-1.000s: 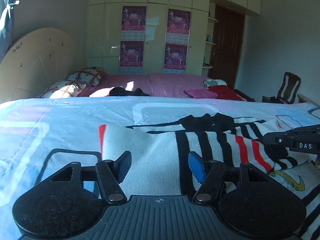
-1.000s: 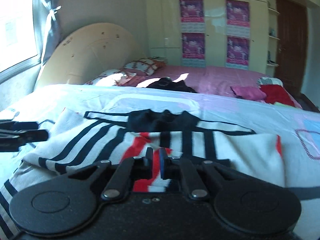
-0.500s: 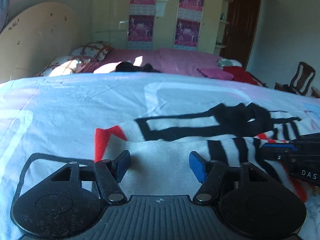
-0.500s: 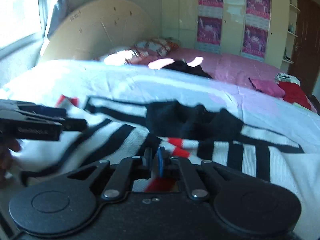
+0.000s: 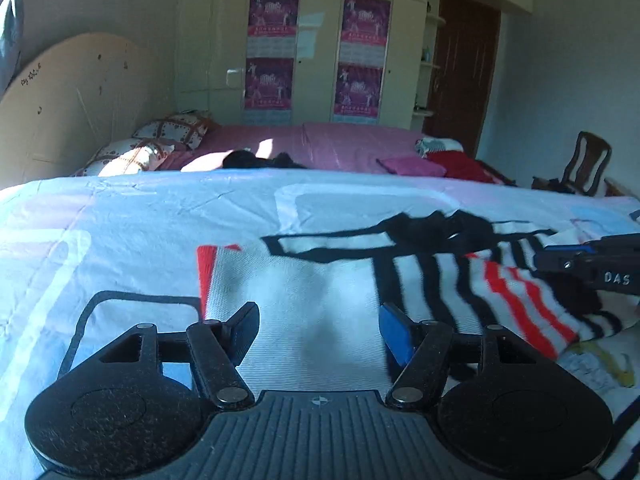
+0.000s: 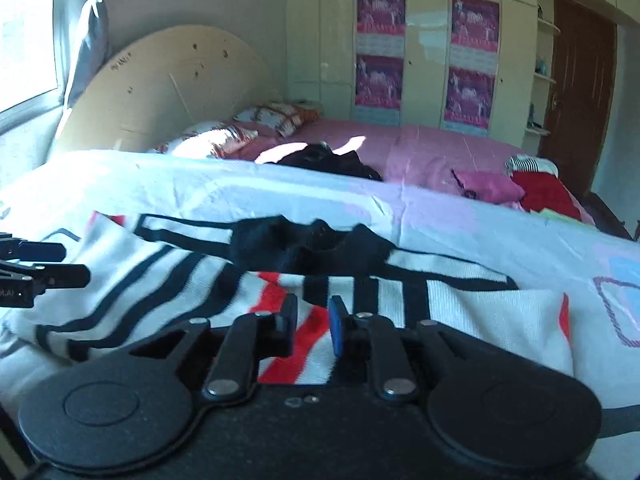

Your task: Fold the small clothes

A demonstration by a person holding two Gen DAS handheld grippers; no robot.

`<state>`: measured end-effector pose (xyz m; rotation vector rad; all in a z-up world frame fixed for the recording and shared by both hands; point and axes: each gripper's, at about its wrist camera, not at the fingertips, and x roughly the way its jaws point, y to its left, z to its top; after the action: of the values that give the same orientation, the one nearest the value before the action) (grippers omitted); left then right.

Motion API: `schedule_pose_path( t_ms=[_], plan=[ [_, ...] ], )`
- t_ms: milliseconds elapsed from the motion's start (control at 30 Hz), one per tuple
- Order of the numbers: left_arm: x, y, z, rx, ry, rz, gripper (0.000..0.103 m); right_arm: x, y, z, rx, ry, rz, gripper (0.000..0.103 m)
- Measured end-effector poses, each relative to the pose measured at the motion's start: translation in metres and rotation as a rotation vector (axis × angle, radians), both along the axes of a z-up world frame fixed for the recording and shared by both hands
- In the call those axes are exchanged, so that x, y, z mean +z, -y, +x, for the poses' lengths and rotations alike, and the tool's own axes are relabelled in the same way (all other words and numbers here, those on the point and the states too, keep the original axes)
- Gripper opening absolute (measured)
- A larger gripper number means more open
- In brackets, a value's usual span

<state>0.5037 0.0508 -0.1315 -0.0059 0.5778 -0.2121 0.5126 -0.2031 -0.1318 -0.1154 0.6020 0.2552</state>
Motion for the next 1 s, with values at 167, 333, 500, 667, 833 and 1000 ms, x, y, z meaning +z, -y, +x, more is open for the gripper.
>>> schedule_pose_path(
  t_ms=[167,333,500,667,833,1000],
  plan=[
    [-0.029,0.035,-0.009,-0.059,-0.093,0.128,0.066,-0.027,-0.027,-0.02,0.104,-0.08,-0.09,0.019],
    [-0.008,0.021,-0.029,-0.041,0.018,0.083,0.069,-0.009,-0.022,-0.032,0.073,-0.006,-0.06,0.021],
    [-0.032,0.013,-0.02,-0.03,-0.067,0.122,0.077,-0.027,0.001,-0.018,-0.018,-0.096,-0.046,0.024],
    [-0.01,0.009,-0.035,-0.048,-0.05,0.121,0.085,0.011,0.034,-0.038,-0.122,-0.075,0.09,0.029],
    [-0.01,-0.014,-0.079,-0.019,-0.086,0.094,0.087,0.023,0.083,-0.091,-0.239,-0.115,0.085,0.046],
    [-0.017,-0.056,-0.136,0.033,-0.242,-0.114,0.087,0.018,0.136,-0.156,-0.344,-0.215,0.203,0.05]
  ],
)
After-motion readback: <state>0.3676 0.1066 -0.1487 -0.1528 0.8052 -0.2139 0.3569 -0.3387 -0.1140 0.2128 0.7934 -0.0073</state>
